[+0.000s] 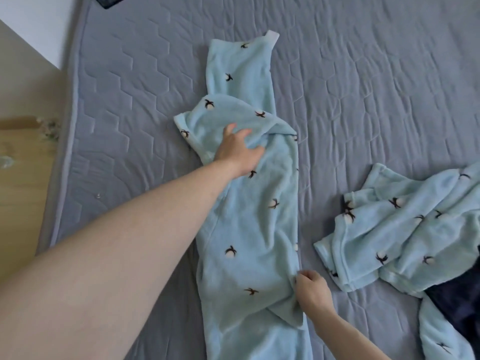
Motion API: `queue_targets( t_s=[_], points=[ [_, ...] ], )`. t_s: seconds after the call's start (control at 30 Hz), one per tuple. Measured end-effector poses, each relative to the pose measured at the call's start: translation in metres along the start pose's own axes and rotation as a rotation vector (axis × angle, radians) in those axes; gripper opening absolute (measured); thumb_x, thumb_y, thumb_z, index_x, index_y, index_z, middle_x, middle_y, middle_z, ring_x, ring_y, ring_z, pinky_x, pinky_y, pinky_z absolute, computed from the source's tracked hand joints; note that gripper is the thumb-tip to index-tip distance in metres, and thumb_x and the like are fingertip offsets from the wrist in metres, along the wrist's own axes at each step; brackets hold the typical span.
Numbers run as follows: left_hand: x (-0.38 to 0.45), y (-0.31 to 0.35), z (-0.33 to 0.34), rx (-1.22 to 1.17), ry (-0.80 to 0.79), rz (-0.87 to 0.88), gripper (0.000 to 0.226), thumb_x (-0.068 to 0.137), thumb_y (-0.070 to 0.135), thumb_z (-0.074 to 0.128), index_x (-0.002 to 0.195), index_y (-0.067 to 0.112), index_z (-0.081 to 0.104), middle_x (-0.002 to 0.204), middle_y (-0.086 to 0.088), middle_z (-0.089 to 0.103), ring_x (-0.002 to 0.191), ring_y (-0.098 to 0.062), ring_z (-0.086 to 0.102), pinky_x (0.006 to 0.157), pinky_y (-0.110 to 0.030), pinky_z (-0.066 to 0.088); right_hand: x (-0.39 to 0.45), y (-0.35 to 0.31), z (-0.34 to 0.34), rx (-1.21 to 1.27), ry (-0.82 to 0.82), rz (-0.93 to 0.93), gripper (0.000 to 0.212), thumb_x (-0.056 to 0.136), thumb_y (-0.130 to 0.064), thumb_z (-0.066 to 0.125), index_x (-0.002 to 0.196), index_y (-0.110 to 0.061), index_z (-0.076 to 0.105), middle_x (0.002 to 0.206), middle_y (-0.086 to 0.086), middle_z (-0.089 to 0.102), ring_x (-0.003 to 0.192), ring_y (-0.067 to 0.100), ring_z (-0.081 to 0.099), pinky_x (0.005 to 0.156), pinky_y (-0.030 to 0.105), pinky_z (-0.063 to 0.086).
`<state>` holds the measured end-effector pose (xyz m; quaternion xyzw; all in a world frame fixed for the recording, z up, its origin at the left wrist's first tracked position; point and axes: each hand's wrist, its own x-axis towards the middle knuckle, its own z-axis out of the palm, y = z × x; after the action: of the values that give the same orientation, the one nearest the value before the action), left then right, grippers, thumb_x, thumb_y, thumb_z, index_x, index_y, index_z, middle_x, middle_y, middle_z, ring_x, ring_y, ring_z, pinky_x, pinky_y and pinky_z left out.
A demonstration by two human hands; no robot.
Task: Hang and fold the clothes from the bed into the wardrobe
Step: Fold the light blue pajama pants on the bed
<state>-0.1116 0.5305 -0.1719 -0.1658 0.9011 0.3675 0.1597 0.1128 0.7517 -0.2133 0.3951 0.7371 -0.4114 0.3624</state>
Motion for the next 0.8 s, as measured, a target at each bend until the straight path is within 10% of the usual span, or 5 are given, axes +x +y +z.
queue_targets(
  t_s=[0.23, 0.47, 0.67, 0.8],
  points=[
    [-0.021, -0.132, -0.048, 0.239, 0.222, -0.389, 0.083, 0.085, 0.044, 0.073, 0.152, 0.012, 0.037, 0.162, -0.012, 0.022, 0.146, -0.034, 0.033, 0.12, -0.039, 0.03, 0.019, -0.036, -0.01, -0.137, 0.209, -0.453, 0.027, 0.091, -0.023, 0.063, 0.115, -0.027, 0.05, 0.115, -0.007, 0.058, 0.105, 0.018, 0.059, 0.083, 0.032, 0.043],
    [-0.009, -0.178, -0.039, 0.358, -0.07, -0.534, 0.135, 0.065, 0.064, 0.086, 0.16, 0.033, -0.005, 0.169, -0.003, -0.011, 0.152, -0.045, 0.011, 0.122, -0.05, 0.026, 0.045, -0.171, 0.031, -0.345, 0.147, -0.923, 0.067, 0.094, -0.024, 0.064, 0.151, -0.039, 0.031, 0.132, -0.011, 0.051, 0.106, 0.01, 0.057, 0.084, 0.033, 0.052],
    [0.008, -0.188, -0.03, 0.443, -0.074, -0.56, 0.146, 0.056, 0.071, 0.086, 0.157, 0.04, -0.016, 0.166, 0.007, -0.019, 0.151, -0.045, 0.006, 0.116, -0.053, 0.036, 0.075, -0.251, 0.085, -0.646, 0.057, -1.04, 0.085, 0.092, -0.012, 0.052, 0.161, -0.043, 0.012, 0.13, -0.006, 0.06, 0.108, 0.02, 0.059, 0.079, 0.031, 0.046],
    [0.012, -0.191, -0.031, 0.478, -0.054, -0.537, 0.153, 0.05, 0.072, 0.087, 0.156, 0.04, -0.018, 0.164, 0.008, -0.022, 0.149, -0.047, 0.008, 0.112, -0.049, 0.041, 0.089, -0.279, 0.1, -0.848, 0.102, -0.965, 0.071, 0.09, -0.009, 0.047, 0.153, -0.042, 0.038, 0.129, 0.002, 0.062, 0.111, 0.031, 0.062, 0.082, 0.036, 0.048]
  ],
)
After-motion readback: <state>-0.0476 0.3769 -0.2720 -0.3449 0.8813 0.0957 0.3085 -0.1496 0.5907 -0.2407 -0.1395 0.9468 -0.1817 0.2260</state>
